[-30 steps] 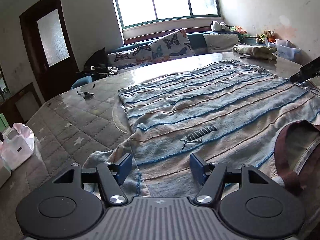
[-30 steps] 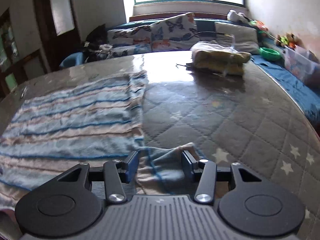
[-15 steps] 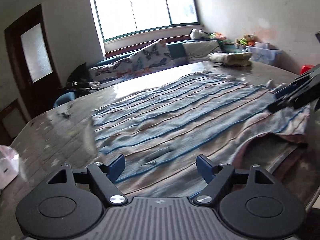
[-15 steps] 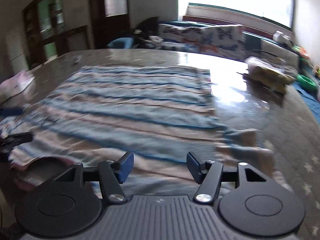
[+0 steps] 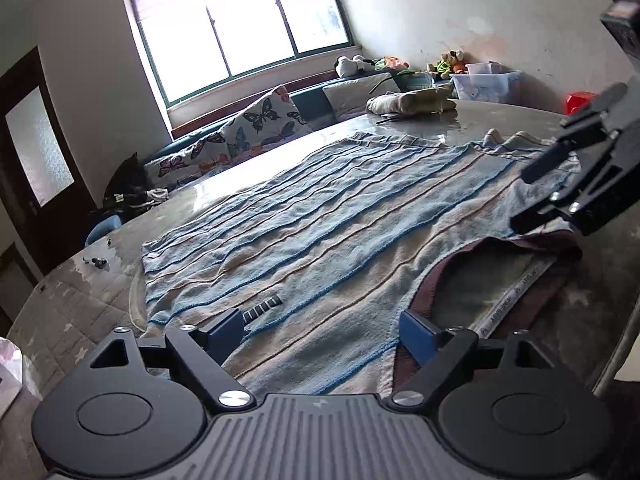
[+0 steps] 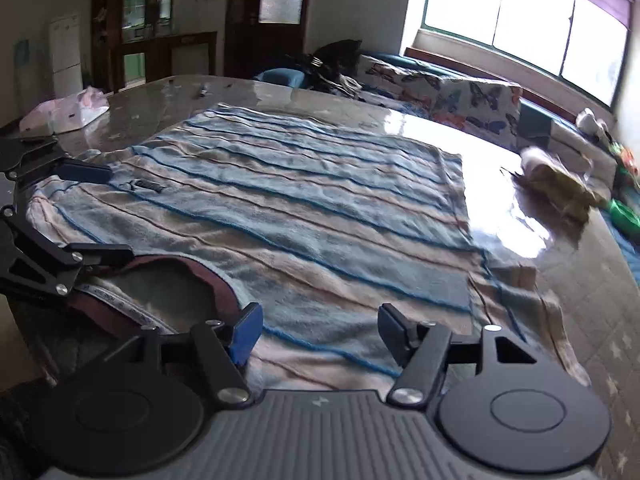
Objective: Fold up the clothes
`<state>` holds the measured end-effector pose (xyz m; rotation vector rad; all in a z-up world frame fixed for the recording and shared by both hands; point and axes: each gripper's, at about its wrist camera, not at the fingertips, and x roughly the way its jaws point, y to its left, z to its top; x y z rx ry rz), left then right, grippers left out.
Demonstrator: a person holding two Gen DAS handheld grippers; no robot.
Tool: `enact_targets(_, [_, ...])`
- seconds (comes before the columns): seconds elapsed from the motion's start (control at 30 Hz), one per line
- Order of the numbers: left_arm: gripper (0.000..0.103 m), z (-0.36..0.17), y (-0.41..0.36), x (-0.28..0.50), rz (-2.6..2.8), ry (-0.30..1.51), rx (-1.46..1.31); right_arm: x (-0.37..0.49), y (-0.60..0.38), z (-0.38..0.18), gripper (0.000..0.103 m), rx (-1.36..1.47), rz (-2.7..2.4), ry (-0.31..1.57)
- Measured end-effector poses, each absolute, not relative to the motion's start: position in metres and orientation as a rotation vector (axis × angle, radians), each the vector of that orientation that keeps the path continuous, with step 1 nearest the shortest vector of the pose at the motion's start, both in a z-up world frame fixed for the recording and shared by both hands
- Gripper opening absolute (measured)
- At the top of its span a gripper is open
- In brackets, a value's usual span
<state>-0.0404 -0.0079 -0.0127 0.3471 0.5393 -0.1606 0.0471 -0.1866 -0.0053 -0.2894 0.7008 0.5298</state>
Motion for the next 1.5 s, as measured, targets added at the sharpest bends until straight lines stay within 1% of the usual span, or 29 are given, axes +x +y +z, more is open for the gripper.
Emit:
enact_targets(0.07, [0.087, -0.010, -0.008, -0.039, -0.162, 0.538, 0.342, 0.048, -0.197, -0.005, 0.066, -0.242, 0.516, 0.713])
enact_targets(0.13, [0.093, -0.007, -0.012, -0.040, -0.164, 0.525, 0.339, 0.049, -0.212, -0.001, 0.066, -0.180, 0.492, 0.711])
enact_targets(0.17, [0.094, -0.005, -0.013, -0.040, -0.165, 0.520, 0.336, 0.051, -0.220, 0.002, 0.066, -0.156, 0.466, 0.703])
enact_targets(0.37, [0.097, 0.002, -0.016, -0.034, -0.163, 0.506, 0.307, 0.070, -0.275, 0.010, 0.066, -0.053, 0.253, 0.667])
enact_targets(0.6, [0.103, 0.008, -0.024, -0.030, -0.171, 0.486, 0.290, 0.087, -0.324, 0.000, 0.061, 0.022, 0.044, 0.661])
enact_targets(0.73, [0.103, 0.010, -0.028, -0.028, -0.175, 0.480, 0.293, 0.093, -0.337, -0.008, 0.058, 0.072, 0.005, 0.671])
enact_targets(0.77, [0.103, 0.011, -0.029, -0.028, -0.175, 0.479, 0.291, 0.095, -0.339, -0.011, 0.056, 0.088, -0.002, 0.676])
enact_targets(0.8, [0.103, 0.011, -0.029, -0.028, -0.173, 0.478, 0.290, 0.097, -0.341, -0.013, 0.052, 0.104, -0.006, 0.683])
enact_targets(0.87, [0.103, 0.012, -0.031, -0.028, -0.167, 0.479, 0.288, 0.099, -0.344, -0.017, 0.050, 0.132, -0.012, 0.695])
enact_targets(0.97, [0.103, 0.012, -0.031, -0.026, -0.160, 0.483, 0.281, 0.096, -0.344, -0.021, 0.042, 0.154, -0.024, 0.689])
enact_targets(1.0, [0.103, 0.012, -0.030, -0.025, -0.160, 0.485, 0.278, 0.095, -0.345, -0.021, 0.034, 0.168, -0.025, 0.685])
enact_targets(1.03, [0.103, 0.012, -0.030, -0.025, -0.160, 0.487, 0.275, 0.094, -0.346, -0.021, 0.029, 0.180, -0.025, 0.682])
enact_targets(1.1, [0.103, 0.012, -0.030, -0.024, -0.156, 0.488, 0.272, 0.091, -0.345, -0.020, 0.025, 0.188, -0.036, 0.680])
enact_targets(1.13, [0.103, 0.012, -0.030, -0.024, -0.155, 0.488, 0.271, 0.090, -0.345, -0.020, 0.019, 0.193, -0.037, 0.677])
enact_targets(1.17, [0.103, 0.012, -0.030, -0.024, -0.153, 0.489, 0.270, 0.089, -0.345, -0.019, 0.017, 0.199, -0.036, 0.674])
enact_targets(1.23, [0.103, 0.011, -0.029, -0.024, -0.148, 0.492, 0.266, 0.087, -0.345, -0.017, 0.011, 0.206, -0.033, 0.663])
enact_targets(1.5, [0.103, 0.009, -0.024, -0.023, -0.129, 0.501, 0.245, 0.075, -0.331, 0.014, 0.008, 0.204, 0.030, 0.570])
